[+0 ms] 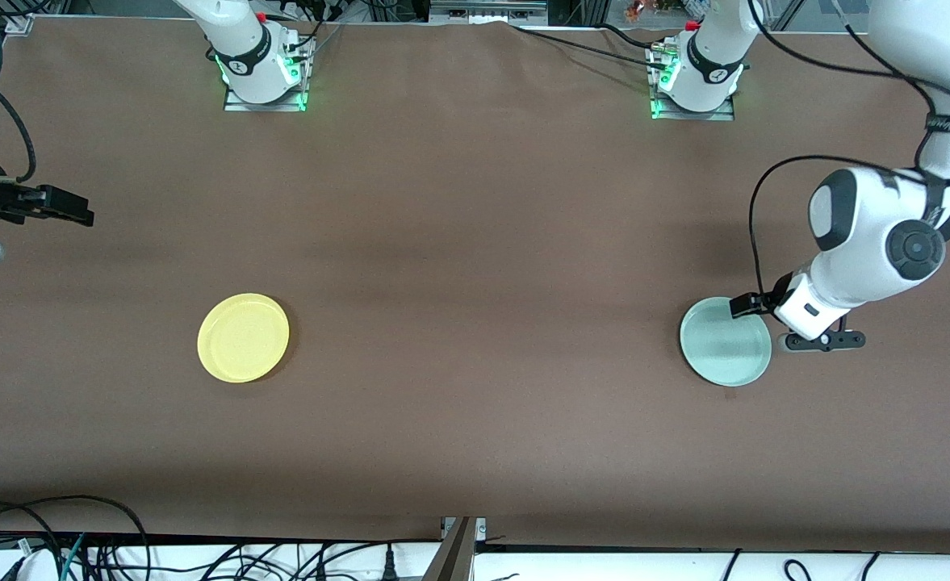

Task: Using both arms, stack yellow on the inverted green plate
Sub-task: 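Grasp the green plate with the left gripper while the right gripper reaches yellow, then lift and tilt the green plate on edge with the left gripper, then turn the green plate upside down with the left gripper toward the table middle, then lower the inverted green plate onto the table and open the left gripper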

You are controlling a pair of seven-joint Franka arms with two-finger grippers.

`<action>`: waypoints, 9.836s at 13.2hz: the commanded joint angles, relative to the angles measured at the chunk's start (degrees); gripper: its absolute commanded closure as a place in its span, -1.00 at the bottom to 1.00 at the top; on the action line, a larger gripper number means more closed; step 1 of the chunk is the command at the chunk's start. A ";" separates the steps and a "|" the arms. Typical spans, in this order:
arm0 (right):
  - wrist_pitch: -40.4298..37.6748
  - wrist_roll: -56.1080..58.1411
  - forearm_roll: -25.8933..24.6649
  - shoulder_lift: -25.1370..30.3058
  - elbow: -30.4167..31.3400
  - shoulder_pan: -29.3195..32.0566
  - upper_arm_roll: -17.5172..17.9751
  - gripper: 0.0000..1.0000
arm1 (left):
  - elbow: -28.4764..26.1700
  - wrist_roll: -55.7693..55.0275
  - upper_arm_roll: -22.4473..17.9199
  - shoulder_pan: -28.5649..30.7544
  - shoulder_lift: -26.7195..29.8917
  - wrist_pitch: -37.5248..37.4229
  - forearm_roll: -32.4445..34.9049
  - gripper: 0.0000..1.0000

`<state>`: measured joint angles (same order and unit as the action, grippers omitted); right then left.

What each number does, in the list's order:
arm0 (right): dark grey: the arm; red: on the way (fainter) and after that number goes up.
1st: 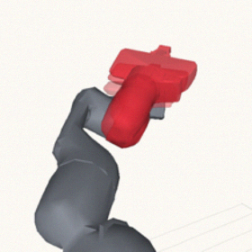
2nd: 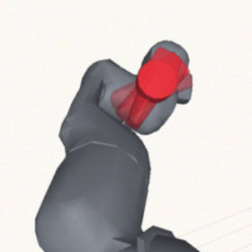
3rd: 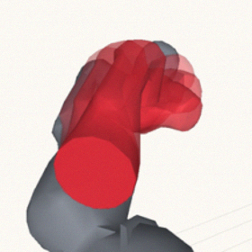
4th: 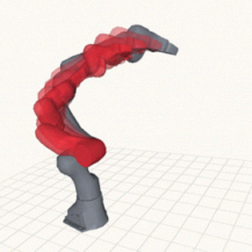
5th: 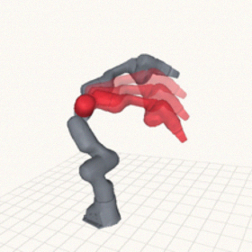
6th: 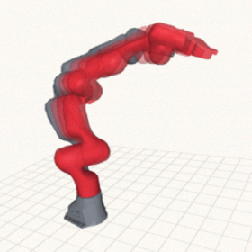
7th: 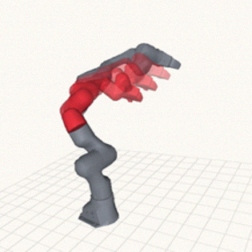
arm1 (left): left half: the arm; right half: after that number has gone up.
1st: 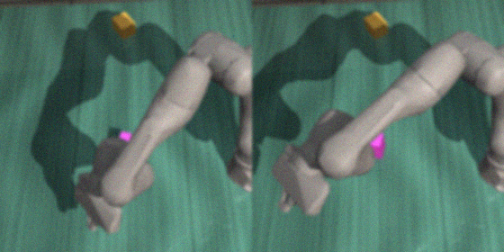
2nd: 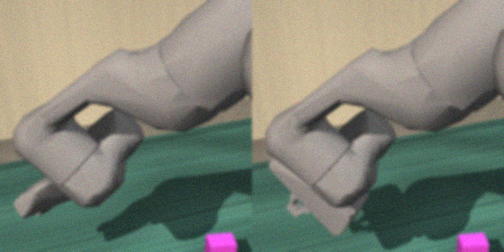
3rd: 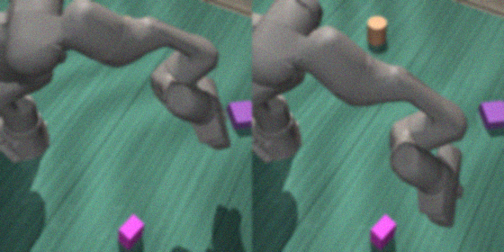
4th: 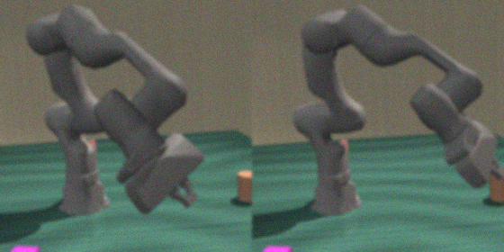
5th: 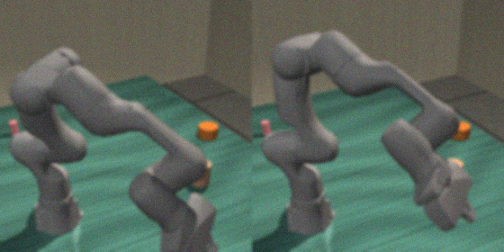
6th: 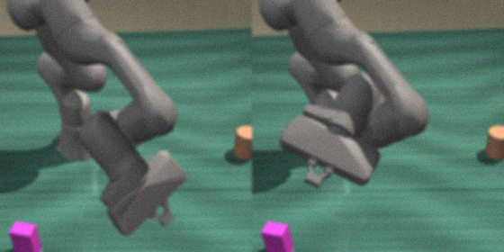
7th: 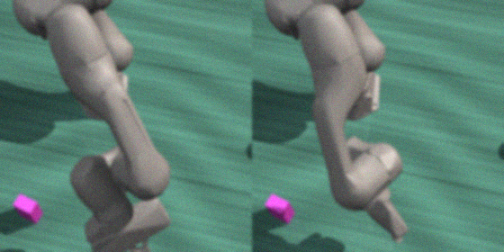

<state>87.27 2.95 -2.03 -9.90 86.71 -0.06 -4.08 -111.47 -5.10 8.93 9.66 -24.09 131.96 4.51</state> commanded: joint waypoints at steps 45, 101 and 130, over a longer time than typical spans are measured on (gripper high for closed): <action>39.46 17.18 21.02 -29.92 10.76 3.49 0.03 -0.50 | 32.55 -36.87 1.79 -46.53 -7.72 -51.61 43.37 1.00; 19.25 11.56 20.23 -27.19 -6.29 0.94 1.35 1.00 | 43.89 -104.59 0.65 -67.24 -36.30 -2.79 64.75 -1.00; 19.34 11.73 20.23 -27.45 -6.21 1.03 1.26 1.00 | 37.82 -89.03 20.76 -36.39 -39.37 32.22 30.74 -1.00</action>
<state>107.49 15.44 17.97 -37.67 80.76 0.83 -2.91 -74.16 -92.93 27.25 -28.76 -63.01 162.00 35.84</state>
